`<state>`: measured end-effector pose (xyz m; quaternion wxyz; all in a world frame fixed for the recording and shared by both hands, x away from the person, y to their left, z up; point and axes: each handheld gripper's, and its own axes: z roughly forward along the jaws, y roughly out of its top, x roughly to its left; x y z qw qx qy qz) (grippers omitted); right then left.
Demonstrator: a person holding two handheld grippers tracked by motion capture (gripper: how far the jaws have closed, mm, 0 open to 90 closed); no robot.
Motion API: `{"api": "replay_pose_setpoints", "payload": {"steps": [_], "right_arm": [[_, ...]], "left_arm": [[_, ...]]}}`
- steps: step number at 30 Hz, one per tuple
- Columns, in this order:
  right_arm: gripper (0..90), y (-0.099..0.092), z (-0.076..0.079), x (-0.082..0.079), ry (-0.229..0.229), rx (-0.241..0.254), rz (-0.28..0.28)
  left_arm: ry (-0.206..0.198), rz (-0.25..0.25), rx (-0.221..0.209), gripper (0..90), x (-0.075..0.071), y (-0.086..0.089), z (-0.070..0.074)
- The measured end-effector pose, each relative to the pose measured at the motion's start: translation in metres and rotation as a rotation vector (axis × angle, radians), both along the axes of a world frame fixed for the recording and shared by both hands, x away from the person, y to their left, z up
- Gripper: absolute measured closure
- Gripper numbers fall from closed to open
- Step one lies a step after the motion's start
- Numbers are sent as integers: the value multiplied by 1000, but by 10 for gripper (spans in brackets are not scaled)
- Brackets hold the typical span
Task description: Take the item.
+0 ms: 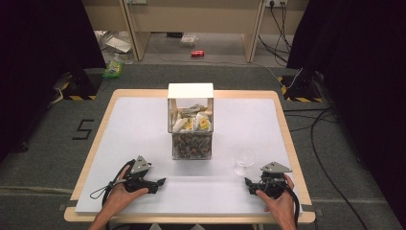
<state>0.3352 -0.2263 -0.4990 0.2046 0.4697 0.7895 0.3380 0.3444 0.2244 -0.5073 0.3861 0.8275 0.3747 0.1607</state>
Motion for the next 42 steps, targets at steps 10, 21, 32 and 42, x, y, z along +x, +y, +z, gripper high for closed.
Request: {"api": "replay_pose_setpoints", "payload": {"steps": [10, 21, 32, 42], "right_arm": [[168, -5, 5, -4, -26, 15, -12], [226, -11, 22, -17, -98, 54, -49], [257, -9, 46, -35, -171, 88, -51], [263, -4, 66, -40, -222, 113, -38]], "left_arm": [[1, 0, -1, 157, 0, 0, 0], [1, -1, -1, 156, 0, 0, 0], [1, 0, -1, 157, 0, 0, 0], [-1, 0, -3, 156, 0, 0, 0]]}}
